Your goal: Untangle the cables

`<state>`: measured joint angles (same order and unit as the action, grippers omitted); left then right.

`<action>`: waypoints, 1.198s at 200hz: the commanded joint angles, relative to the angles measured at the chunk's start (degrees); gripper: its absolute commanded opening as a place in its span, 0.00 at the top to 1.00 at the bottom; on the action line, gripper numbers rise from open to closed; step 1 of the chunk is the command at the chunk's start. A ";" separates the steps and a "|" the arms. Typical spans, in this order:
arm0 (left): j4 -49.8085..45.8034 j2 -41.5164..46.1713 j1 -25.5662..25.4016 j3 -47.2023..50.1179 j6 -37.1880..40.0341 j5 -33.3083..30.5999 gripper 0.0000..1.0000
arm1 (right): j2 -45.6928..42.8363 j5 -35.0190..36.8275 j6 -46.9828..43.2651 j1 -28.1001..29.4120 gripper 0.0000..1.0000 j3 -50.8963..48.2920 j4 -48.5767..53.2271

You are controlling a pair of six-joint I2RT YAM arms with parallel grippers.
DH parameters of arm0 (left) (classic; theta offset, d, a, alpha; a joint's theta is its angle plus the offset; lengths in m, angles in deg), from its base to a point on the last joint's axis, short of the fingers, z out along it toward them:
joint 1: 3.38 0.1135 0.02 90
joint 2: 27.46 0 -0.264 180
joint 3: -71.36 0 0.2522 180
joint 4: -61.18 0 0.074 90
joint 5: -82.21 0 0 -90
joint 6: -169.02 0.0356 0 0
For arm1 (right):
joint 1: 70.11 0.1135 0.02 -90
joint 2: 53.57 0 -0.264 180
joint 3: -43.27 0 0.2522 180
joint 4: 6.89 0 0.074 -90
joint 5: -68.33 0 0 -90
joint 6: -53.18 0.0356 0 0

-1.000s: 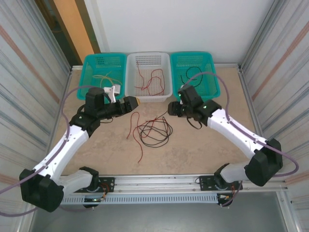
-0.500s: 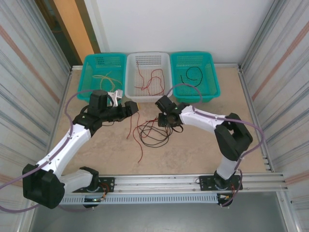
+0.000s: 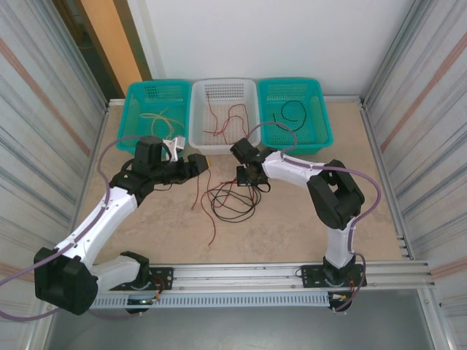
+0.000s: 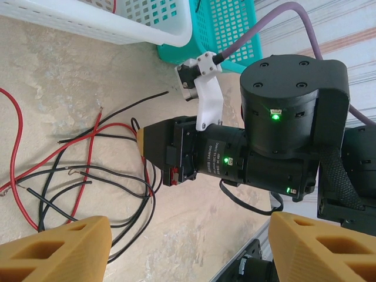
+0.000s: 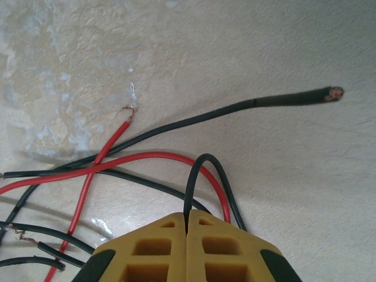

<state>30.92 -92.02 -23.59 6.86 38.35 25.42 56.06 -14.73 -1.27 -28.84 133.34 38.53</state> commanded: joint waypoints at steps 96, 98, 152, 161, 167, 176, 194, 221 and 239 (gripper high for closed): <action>4.25 1.19 0.37 -1.29 -0.99 4.17 0.33 | -28.92 6.93 -8.32 9.57 1.00 -3.53 -4.08; 4.51 1.19 0.39 -1.29 -1.10 4.26 0.34 | -29.42 6.99 -8.48 9.78 1.00 -3.58 -4.38; 8.74 1.76 -2.91 -2.33 -0.96 5.98 0.37 | -40.49 3.54 -11.43 11.03 1.00 -2.75 -10.54; 9.13 1.88 -3.72 -2.51 -0.64 5.83 0.37 | -42.01 2.69 -11.73 11.02 1.00 -2.90 -11.87; 9.56 1.95 -4.18 -2.60 -0.60 5.71 0.37 | -43.00 2.19 -11.95 11.02 1.00 -3.01 -12.73; 10.38 2.06 -4.83 -2.61 -0.56 5.87 0.37 | -44.16 1.66 -12.27 11.02 1.00 -3.06 -13.83; 12.23 2.06 -6.40 -2.82 -0.56 6.05 0.36 | -45.36 1.37 -12.66 11.02 1.00 -2.56 -14.39; 12.59 1.42 -8.91 -4.59 1.12 5.22 0.32 | -45.72 -0.30 -12.96 11.02 1.00 -1.60 -14.49; 11.69 0.38 -10.47 -6.06 2.74 4.17 0.26 | -45.98 -2.07 -12.85 11.11 1.00 -1.63 -15.49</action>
<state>41.15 -91.21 -32.46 4.21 38.00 30.09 10.84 -13.90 -12.35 -18.30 130.52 25.61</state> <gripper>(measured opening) 0.713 0.046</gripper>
